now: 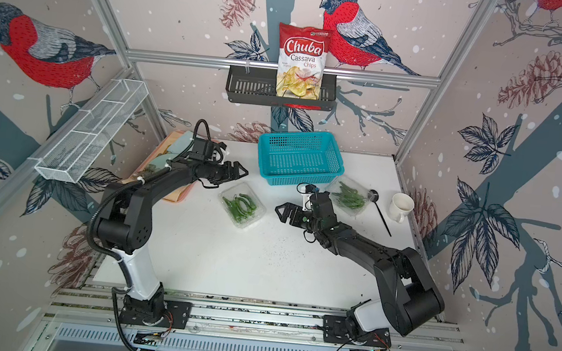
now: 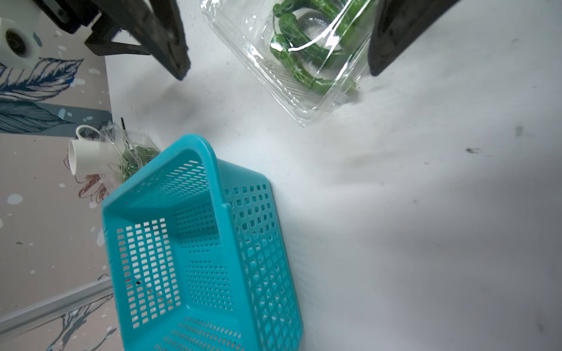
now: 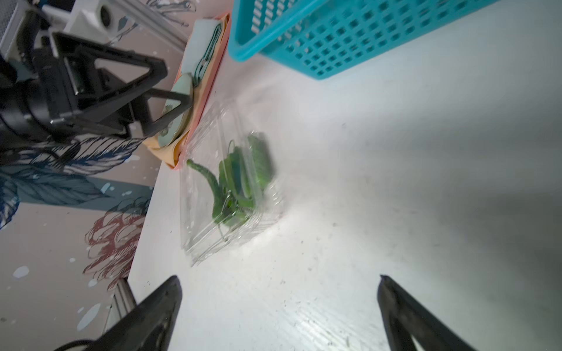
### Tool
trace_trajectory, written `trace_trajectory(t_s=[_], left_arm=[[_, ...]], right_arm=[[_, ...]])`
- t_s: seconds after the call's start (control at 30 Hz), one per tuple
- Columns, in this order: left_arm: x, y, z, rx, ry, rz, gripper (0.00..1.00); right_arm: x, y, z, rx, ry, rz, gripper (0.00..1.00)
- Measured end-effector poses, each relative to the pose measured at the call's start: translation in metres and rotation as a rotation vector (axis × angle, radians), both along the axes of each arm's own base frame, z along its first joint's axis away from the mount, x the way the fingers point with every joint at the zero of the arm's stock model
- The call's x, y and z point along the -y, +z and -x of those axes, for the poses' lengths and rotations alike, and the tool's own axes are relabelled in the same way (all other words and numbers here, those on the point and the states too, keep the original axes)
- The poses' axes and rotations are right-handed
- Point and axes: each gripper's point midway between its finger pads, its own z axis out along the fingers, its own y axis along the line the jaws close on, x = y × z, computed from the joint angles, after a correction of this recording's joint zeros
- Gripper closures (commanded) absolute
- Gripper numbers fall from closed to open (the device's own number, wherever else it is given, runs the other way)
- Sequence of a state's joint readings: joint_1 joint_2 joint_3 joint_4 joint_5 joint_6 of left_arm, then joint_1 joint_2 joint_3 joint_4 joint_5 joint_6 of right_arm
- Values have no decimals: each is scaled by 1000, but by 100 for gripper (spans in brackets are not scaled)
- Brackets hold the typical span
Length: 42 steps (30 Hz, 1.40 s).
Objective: Take small green peppers out of containers
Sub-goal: Adjust the packing box at the center of the board.
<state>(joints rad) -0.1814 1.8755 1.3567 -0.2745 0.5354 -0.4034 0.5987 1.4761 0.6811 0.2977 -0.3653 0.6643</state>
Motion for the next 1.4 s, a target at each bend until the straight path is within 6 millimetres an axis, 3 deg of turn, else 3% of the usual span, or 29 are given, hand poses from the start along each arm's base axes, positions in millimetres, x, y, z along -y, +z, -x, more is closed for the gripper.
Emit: trace_trajectory(t_s=[0.17, 0.3, 0.4, 0.47, 0.67, 0.9, 1.0, 1.1, 1.27, 1.4], left_arm=[[5, -25, 18, -65, -38, -15, 8], [5, -39, 30, -98, -50, -27, 9], [11, -34, 35, -88, -58, -29, 11], [16, -32, 44, -76, -61, -40, 12], [20, -37, 87, -106, -43, -49, 13], [31, -41, 136, -135, -18, -7, 13], [40, -33, 152, -124, -20, 1, 10], [40, -22, 162, -98, -6, -3, 4], [23, -12, 169, -78, 52, -62, 4], [14, -8, 164, -66, 75, -134, 3]], right_arm=[[-34, -14, 17, -60, 100, -10, 3], [-53, -26, 24, -106, 149, -22, 19], [-63, -28, 18, -122, 172, -31, 32], [-63, -29, 11, -124, 170, -32, 35], [-46, -37, -12, -134, 148, -2, 33], [-27, -50, -29, -147, 154, 67, 22], [-22, -53, -35, -152, 160, 99, 18], [-12, -51, -42, -155, 153, 116, 2], [28, -37, -49, -175, 68, 115, 0], [39, -19, -31, -156, 78, 114, 4]])
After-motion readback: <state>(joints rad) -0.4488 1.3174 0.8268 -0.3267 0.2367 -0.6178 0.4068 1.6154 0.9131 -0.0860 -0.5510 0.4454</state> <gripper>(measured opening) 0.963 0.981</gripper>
